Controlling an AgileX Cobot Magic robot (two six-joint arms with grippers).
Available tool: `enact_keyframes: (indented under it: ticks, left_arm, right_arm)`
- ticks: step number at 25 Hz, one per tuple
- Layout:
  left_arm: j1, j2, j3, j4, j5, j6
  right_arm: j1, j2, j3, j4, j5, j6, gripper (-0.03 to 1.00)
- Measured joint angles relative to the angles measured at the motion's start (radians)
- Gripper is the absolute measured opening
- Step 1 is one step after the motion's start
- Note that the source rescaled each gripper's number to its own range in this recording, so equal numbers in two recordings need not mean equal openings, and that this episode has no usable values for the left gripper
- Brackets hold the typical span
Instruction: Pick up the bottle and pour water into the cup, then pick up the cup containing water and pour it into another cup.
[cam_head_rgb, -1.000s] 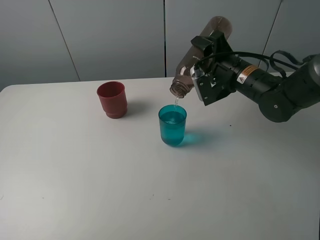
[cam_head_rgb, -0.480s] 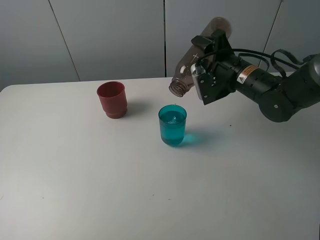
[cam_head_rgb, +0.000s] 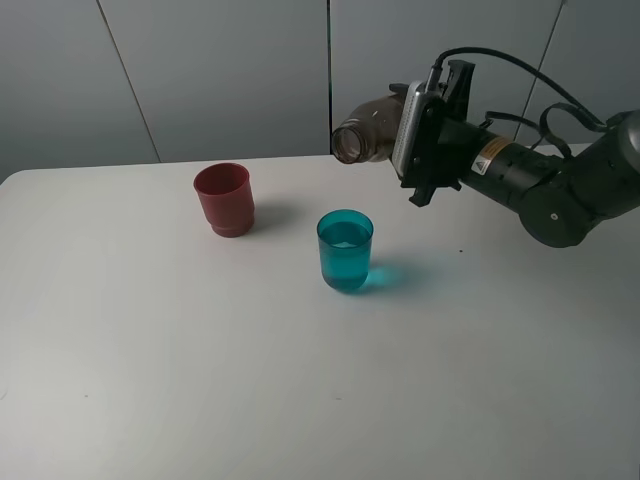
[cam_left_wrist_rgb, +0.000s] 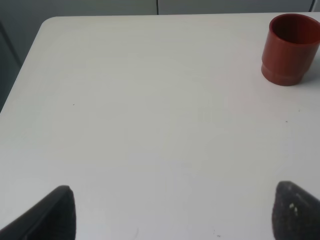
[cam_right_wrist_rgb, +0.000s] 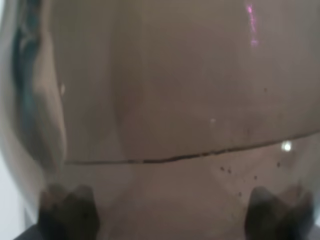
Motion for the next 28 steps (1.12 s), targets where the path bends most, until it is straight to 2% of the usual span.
enact_keyframes:
  ticks: [3, 8, 14, 17, 20, 28]
  left_arm:
    - [0.000, 0.000, 0.000, 0.000, 0.000, 0.000]
    - [0.000, 0.000, 0.000, 0.000, 0.000, 0.000]
    - [0.000, 0.000, 0.000, 0.000, 0.000, 0.000]
    - [0.000, 0.000, 0.000, 0.000, 0.000, 0.000]
    - [0.000, 0.000, 0.000, 0.000, 0.000, 0.000]
    - [0.000, 0.000, 0.000, 0.000, 0.000, 0.000]
  right_arm:
    - [0.000, -0.005, 0.000, 0.000, 0.015, 0.241, 0.05]
    - [-0.005, -0.034, 0.000, -0.002, 0.103, 0.558, 0.05]
    - [-0.078, -0.045, 0.000, -0.002, 0.223, 1.017, 0.05]
    - [-0.115, -0.045, 0.000, 0.000, 0.280, 1.116, 0.05]
    - [-0.158, -0.045, 0.000, 0.000, 0.317, 1.141, 0.05]
    - [-0.265, -0.011, -0.053, -0.019, 0.315, 1.210, 0.05]
